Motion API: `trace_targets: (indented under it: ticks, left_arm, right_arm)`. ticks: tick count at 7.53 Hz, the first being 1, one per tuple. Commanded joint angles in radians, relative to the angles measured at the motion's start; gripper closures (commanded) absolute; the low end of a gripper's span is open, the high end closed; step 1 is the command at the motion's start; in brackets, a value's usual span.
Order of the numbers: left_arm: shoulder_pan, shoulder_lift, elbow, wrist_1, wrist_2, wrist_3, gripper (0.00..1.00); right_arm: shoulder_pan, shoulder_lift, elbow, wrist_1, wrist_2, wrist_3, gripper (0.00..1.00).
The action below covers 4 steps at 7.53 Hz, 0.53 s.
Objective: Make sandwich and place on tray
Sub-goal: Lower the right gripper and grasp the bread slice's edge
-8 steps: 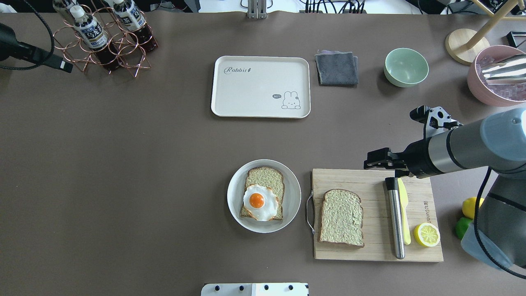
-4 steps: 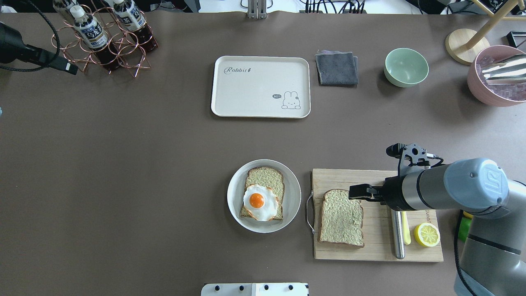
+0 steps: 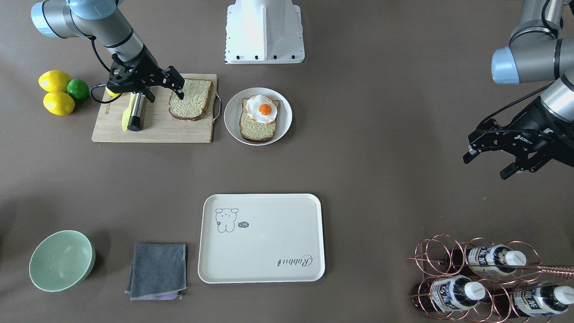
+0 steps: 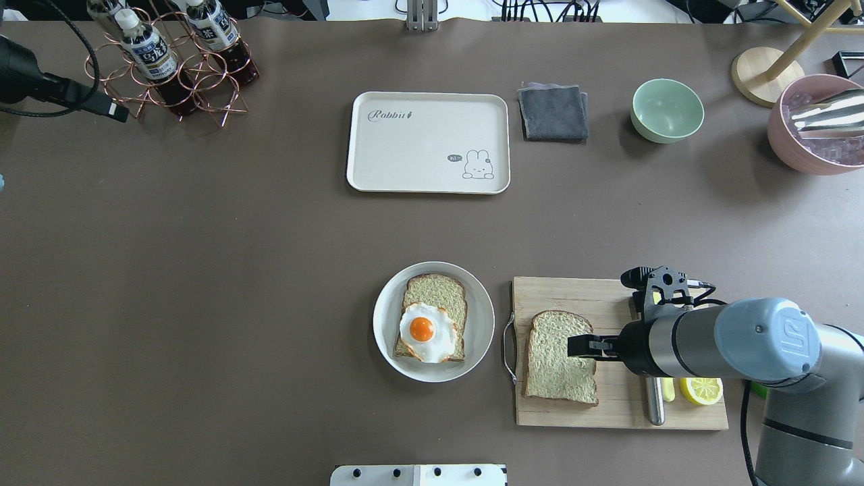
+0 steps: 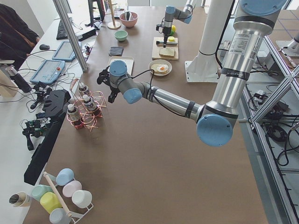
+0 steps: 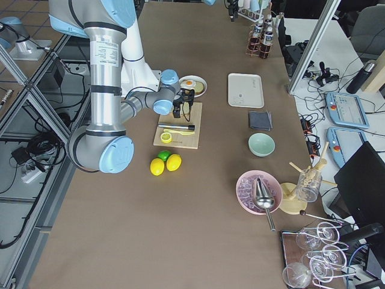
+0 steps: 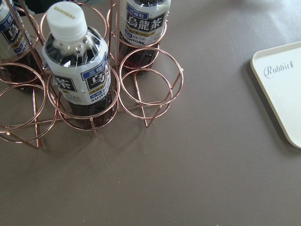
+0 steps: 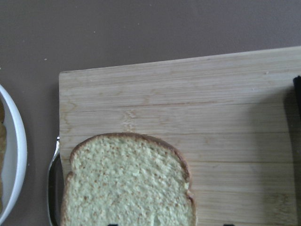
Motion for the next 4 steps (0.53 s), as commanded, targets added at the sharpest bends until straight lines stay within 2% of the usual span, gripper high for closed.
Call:
trace_targets:
  ticks: [1,4]
  left_arm:
    - [0.000,0.001,-0.003,-0.002,0.000,-0.001,0.02]
    - [0.000,0.001,-0.003,-0.002,-0.002,-0.001,0.02]
  right_arm:
    - [-0.029,-0.001,0.001,0.000,-0.005,0.000,0.29]
    - [-0.043,-0.005,0.001,0.000,-0.026,-0.001,0.29]
